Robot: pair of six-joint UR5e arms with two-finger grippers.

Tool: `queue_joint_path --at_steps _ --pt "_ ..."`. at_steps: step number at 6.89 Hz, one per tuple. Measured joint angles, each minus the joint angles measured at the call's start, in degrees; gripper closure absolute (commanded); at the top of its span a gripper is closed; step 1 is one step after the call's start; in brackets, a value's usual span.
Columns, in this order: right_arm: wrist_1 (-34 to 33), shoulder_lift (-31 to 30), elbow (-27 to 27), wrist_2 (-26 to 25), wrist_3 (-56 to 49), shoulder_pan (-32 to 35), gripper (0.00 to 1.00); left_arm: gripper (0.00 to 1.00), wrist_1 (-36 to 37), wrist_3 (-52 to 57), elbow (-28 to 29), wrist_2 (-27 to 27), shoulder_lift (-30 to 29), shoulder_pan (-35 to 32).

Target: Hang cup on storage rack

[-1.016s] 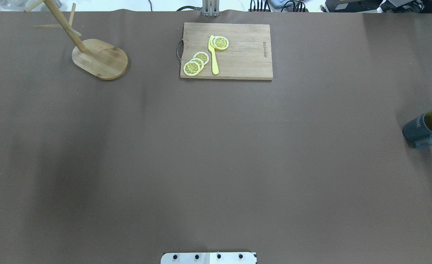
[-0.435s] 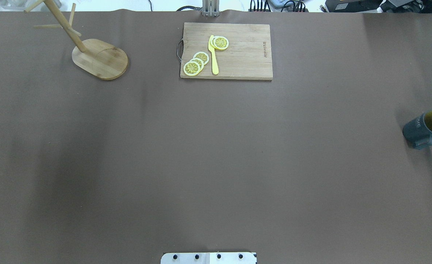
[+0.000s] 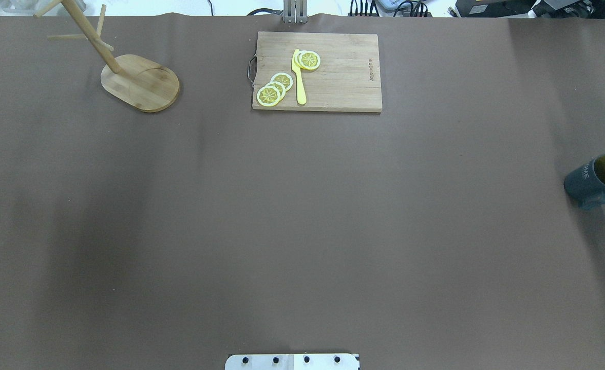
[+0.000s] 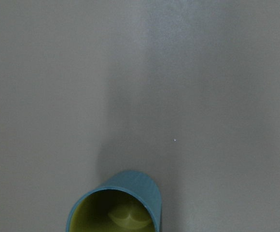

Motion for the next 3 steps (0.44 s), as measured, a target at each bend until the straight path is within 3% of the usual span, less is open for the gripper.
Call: queue_joint_path --at_steps 3 --pt "0.4 -0.1 -2.0 -2.0 1.1 -3.6 0.11 0.01 0.0 0.0 0.2 0.0 0.0 0.1"
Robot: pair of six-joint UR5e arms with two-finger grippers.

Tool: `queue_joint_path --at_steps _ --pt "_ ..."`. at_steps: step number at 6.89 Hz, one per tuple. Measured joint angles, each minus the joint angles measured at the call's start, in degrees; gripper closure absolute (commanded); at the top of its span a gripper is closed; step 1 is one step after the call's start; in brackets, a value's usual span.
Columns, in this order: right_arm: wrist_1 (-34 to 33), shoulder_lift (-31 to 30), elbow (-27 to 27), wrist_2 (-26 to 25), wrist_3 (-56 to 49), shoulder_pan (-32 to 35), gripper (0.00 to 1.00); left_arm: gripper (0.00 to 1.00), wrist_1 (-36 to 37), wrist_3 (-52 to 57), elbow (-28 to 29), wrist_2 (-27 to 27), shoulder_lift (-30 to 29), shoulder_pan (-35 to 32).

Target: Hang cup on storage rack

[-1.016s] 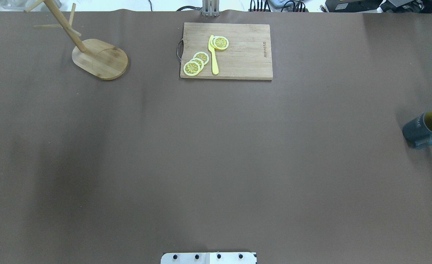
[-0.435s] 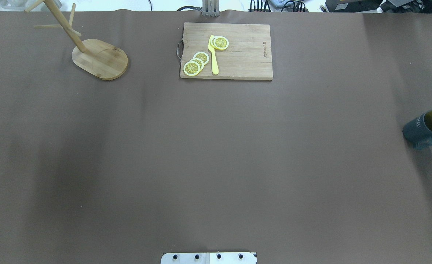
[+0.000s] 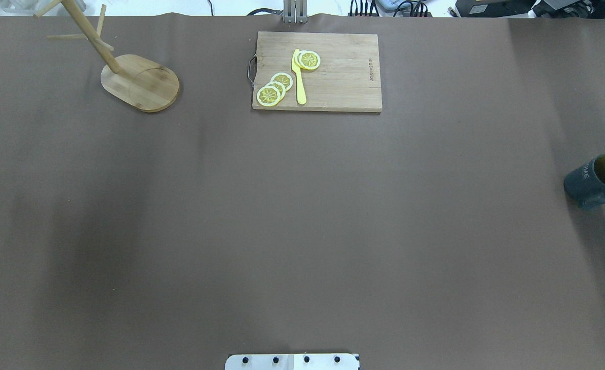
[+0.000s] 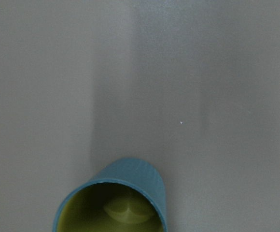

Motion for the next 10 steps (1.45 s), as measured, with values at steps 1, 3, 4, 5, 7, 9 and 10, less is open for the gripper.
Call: queue_joint_path --at_steps 1,3,4,5,7,9,10 --pt "0.3 0.0 -0.9 -0.6 0.0 -0.8 0.20 0.02 0.0 0.0 0.0 0.0 0.0 0.0" --pt "0.5 0.0 -1.5 -1.3 0.1 -2.2 1.00 0.01 0.0 0.0 -0.2 -0.1 0.0 0.0" --pt "0.5 0.1 -1.6 -1.4 0.1 -2.5 1.00 0.02 0.0 0.0 -0.3 -0.1 0.0 0.0" --pt "0.5 0.2 -1.6 -1.4 0.1 -2.5 1.00 0.02 0.0 0.0 -0.4 -0.1 0.1 0.0" --pt "0.5 0.4 -1.4 -1.1 0.0 -2.6 1.00 0.02 -0.6 -0.1 -0.6 -0.2 0.1 0.0" --pt "-0.1 1.5 0.7 -0.5 2.8 -2.7 1.00 0.01 -0.8 -0.3 -0.9 -0.4 0.1 0.0" --pt "-0.3 3.4 2.5 -0.1 9.0 -3.8 1.00 0.01 -0.9 -0.5 -0.9 -0.5 0.1 0.0"
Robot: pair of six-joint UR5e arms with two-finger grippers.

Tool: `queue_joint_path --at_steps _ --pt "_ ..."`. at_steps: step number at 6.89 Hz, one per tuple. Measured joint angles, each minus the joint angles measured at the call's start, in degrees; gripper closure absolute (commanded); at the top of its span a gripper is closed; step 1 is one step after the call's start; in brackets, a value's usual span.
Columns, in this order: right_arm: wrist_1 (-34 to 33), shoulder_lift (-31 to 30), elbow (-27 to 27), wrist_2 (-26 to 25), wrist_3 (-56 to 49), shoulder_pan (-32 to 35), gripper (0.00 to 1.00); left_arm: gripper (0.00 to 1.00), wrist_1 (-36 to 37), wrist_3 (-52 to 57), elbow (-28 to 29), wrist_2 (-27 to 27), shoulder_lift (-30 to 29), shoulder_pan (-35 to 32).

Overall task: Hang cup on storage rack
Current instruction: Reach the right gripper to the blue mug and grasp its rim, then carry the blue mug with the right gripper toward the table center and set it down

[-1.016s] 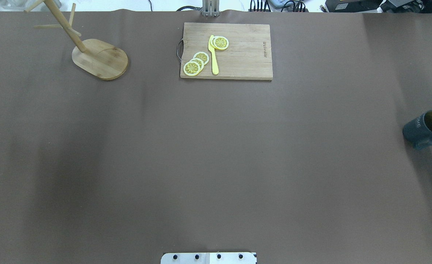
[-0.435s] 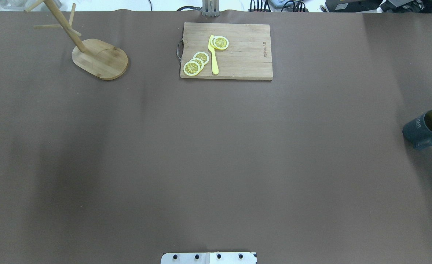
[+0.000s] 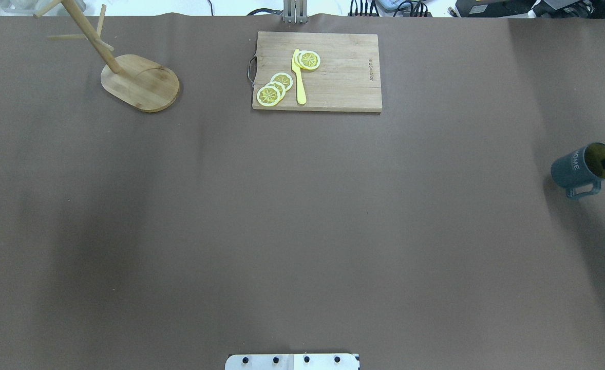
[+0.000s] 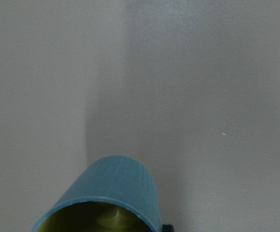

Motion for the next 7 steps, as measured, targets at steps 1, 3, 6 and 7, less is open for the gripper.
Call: queue_joint_path --at_steps 1,3,6,7 --pt "-0.1 2.8 2.0 0.0 9.1 -2.7 1.00 0.01 -0.8 -0.4 0.0 0.0 0.0 0.1" --pt "-0.1 10.8 5.4 -2.8 30.8 -11.6 1.00 0.02 -2.8 -1.4 0.3 0.0 0.0 0.7" --pt "-6.1 27.9 6.9 -14.3 56.6 -28.3 1.00 0.02 -3.9 -3.3 0.4 0.2 -0.7 2.8" --pt "-9.3 33.0 6.9 -17.6 62.0 -32.6 1.00 0.02 -5.1 -3.5 0.5 0.3 -1.0 4.2"
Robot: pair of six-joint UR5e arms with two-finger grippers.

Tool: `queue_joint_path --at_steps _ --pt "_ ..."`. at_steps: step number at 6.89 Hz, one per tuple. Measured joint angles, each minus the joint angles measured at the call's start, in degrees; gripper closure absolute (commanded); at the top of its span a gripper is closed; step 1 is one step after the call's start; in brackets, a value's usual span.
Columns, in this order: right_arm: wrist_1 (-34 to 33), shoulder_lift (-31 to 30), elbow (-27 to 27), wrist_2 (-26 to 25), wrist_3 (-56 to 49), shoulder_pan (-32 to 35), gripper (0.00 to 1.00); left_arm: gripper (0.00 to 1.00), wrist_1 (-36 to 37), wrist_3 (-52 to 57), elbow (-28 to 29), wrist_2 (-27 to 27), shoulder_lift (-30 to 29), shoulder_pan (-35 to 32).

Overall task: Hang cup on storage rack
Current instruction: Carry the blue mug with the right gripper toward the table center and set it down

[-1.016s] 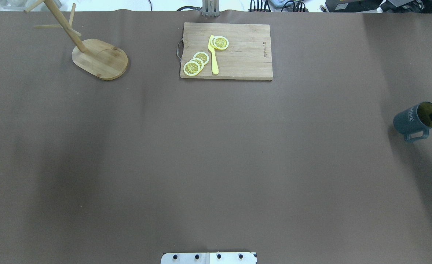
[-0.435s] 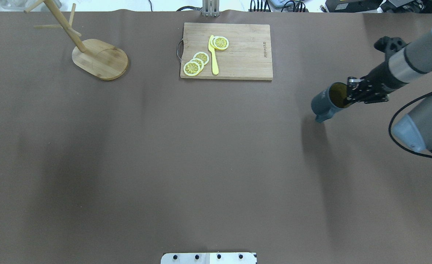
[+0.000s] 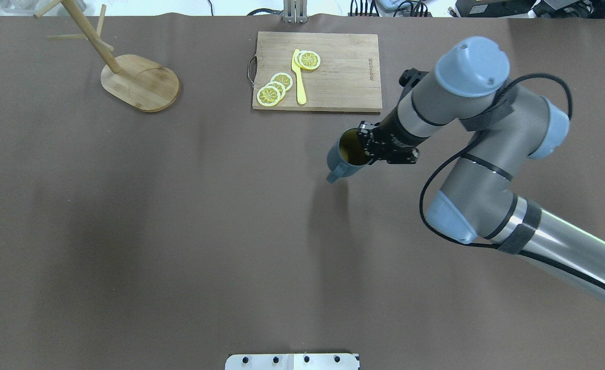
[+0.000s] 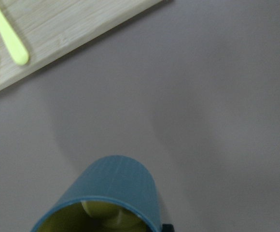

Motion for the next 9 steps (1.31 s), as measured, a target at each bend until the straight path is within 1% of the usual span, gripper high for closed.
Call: queue_joint_path --at_steps 1,3,4,6,8,9 --pt "-1.5 3.1 0.0 -2.5 4.1 -3.4 1.00 0.02 -1.0 -0.1 0.0 0.0 -0.1 0.9" --pt "-4.4 6.7 -0.6 -6.8 9.7 -9.2 1.00 0.02 -1.7 -1.7 0.0 -0.1 -0.1 1.7" --pt "-8.5 8.7 -0.9 -9.0 11.2 -11.5 1.00 0.02 -1.8 -3.6 -0.1 -0.1 -0.1 2.2" --pt "-14.6 10.1 -1.1 -10.3 11.9 -13.2 1.00 0.02 -1.8 -7.2 -0.5 -0.3 -0.1 2.9" --pt "-16.7 10.1 -1.2 -10.3 11.8 -13.9 1.00 0.02 -1.8 -9.7 -1.4 -0.4 -0.1 3.5" --pt "-16.9 10.1 -1.3 -10.2 11.6 -14.2 0.80 0.02 -1.8 -10.2 -1.6 -0.4 -0.1 3.7"
